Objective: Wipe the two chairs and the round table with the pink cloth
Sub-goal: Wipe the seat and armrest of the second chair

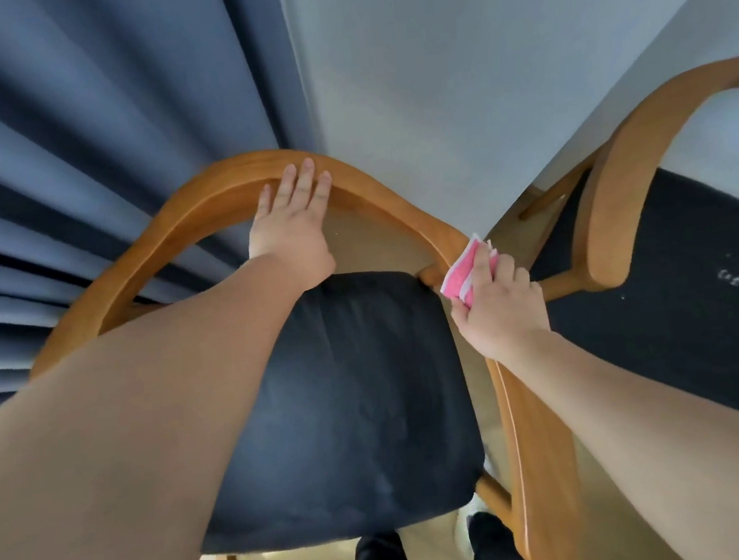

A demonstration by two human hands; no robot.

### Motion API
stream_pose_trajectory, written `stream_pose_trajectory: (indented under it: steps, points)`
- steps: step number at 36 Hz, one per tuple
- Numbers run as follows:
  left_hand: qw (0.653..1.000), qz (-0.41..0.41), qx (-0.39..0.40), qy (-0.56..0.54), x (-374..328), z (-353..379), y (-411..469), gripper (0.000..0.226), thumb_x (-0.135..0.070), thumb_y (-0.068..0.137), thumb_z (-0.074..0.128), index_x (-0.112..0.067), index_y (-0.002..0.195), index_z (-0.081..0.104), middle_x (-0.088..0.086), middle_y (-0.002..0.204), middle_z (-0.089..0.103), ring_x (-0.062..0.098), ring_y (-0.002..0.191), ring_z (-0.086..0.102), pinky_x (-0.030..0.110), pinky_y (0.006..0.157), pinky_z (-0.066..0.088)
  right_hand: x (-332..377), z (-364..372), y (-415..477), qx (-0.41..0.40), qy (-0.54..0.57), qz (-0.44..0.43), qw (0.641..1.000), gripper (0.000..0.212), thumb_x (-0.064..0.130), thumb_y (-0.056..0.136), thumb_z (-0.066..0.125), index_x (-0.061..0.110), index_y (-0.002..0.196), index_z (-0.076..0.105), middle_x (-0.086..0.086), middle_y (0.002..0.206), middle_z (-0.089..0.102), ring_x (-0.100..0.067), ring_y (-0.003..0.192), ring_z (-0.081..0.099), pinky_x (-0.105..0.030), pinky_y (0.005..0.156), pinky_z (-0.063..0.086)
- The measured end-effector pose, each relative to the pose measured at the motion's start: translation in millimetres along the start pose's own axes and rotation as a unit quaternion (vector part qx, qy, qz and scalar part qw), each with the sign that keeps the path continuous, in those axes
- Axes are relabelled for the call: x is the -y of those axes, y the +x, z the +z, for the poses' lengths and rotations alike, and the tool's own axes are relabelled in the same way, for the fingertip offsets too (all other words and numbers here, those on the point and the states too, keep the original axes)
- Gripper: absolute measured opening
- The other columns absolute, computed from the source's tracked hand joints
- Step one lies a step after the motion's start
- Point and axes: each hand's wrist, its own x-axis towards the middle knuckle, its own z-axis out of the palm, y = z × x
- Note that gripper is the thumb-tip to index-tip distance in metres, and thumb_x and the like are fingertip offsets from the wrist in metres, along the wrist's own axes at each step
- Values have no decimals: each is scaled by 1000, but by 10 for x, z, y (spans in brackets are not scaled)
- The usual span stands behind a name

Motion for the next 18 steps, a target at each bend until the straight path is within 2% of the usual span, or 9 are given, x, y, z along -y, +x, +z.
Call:
stream_pose_trajectory:
  steps: [3,7,11,13,14,16,18]
  points:
    - [1000,-2,-19,11,-47,21,-48,94,-18,82,52,-19,150,-12,4,157,-21,20,145,-16,42,118,-8,2,13,29,-4,-5,-5,1000,88,58,94,41,5,153,4,-21,144,37,-35,121,50,-42,96,47]
    - [999,5,-37,-7,-159,398,-433,83,-18,84,48,-15,151,0,6,159,-9,20,146,-8,40,118,-6,-20,18,50,0,8,-3,1000,81,62,98,21,7,154,2,-22,156,21,-39,137,34,-48,112,31]
    - [996,-24,83,-39,-355,1060,-1152,84,-20,85,50,-18,151,-2,5,159,-10,22,146,-8,41,119,0,-20,-3,68,21,25,-9,999,76,57,100,14,7,155,-2,-20,161,7,-38,147,16,-51,118,18]
    - [986,-46,147,-63,-448,1356,-1515,82,-16,87,47,-19,152,-4,5,159,-13,22,146,-9,42,118,2,-21,-32,85,8,27,-25,999,73,51,102,24,5,155,3,-19,160,12,-37,146,18,-50,118,21]
    - [981,-56,170,-70,-491,1488,-1690,81,-14,87,45,-20,152,-4,5,159,-13,23,146,-10,43,118,3,-23,-42,95,-4,36,-32,999,73,48,102,32,4,154,7,-18,158,18,-36,144,24,-48,116,27]
    - [972,-76,207,-84,-577,1718,-1994,82,-10,86,43,-22,152,-4,4,159,-13,24,146,-9,44,118,4,-16,-46,110,-25,67,-33,997,74,44,99,45,3,152,15,-18,151,31,-34,135,39,-42,106,41]
    - [963,-93,234,-96,-649,1899,-2212,84,-7,84,42,-24,152,-4,3,158,-15,27,145,-10,46,118,5,-7,-25,113,-42,70,-30,996,76,45,96,50,4,151,16,-19,148,35,-34,130,44,-41,98,46]
